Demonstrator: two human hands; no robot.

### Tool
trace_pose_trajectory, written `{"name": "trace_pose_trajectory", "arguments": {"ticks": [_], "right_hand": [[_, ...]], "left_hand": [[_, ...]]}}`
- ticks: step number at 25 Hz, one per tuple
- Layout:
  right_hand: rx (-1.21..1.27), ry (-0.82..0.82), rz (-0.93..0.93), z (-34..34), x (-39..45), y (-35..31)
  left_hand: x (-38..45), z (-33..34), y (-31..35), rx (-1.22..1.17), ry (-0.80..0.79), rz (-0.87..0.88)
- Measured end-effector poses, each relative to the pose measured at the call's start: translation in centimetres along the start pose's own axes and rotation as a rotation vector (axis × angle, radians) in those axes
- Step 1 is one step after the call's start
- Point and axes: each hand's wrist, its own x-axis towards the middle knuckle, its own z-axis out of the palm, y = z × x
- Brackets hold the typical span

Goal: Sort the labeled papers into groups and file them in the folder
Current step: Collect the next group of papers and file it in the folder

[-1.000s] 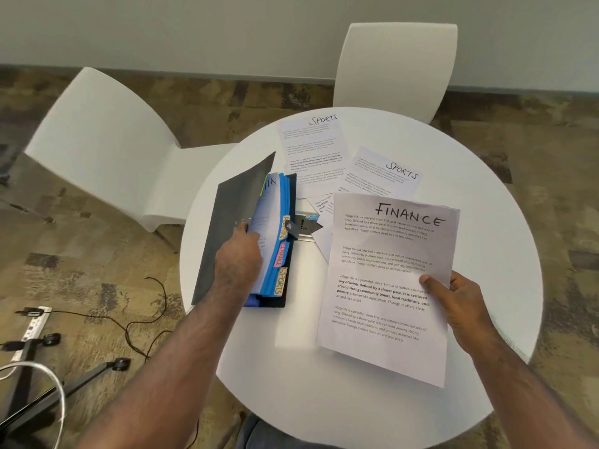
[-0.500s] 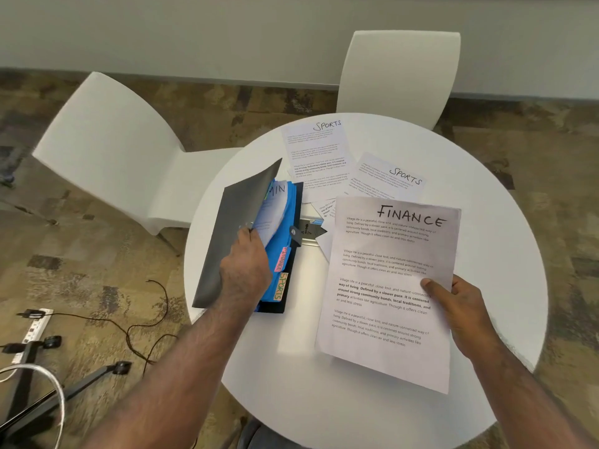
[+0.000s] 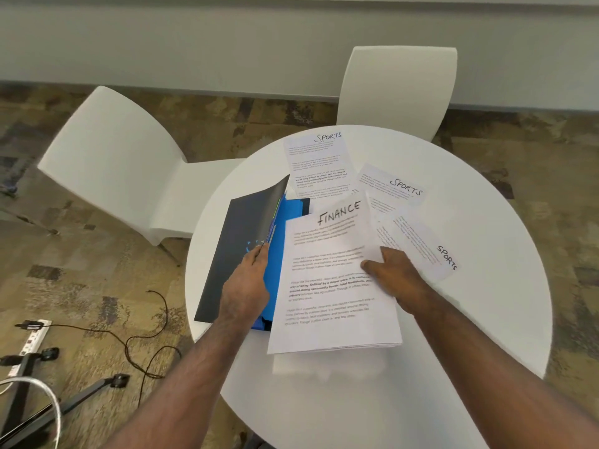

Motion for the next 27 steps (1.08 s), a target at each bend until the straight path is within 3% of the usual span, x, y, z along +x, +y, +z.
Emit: {"name": "trace_pose_trajectory", "arguments": {"ticks": [6, 10, 16, 27], "right_hand": [[-0.25, 0.141, -0.077, 3.4, 1.9, -2.7], [-0.221, 0.2, -0.093, 7.1, 0.8, -2.0], [-0.176, -0.123, -0.007, 12.6, 0.7, -2.8], [-0.243, -0.248, 0.178, 10.1, 4.0, -4.1]], "left_hand": [[0.2, 0.1, -1.4, -0.032, -0.006, 0.05], [0.0, 0.3, -1.0, -0.077, 0.032, 0.029], [0.3, 0.5, 0.0, -0.103, 0.094, -0.025], [0.5, -0.7, -0.7, -0.029, 0.137, -0.095]]}}
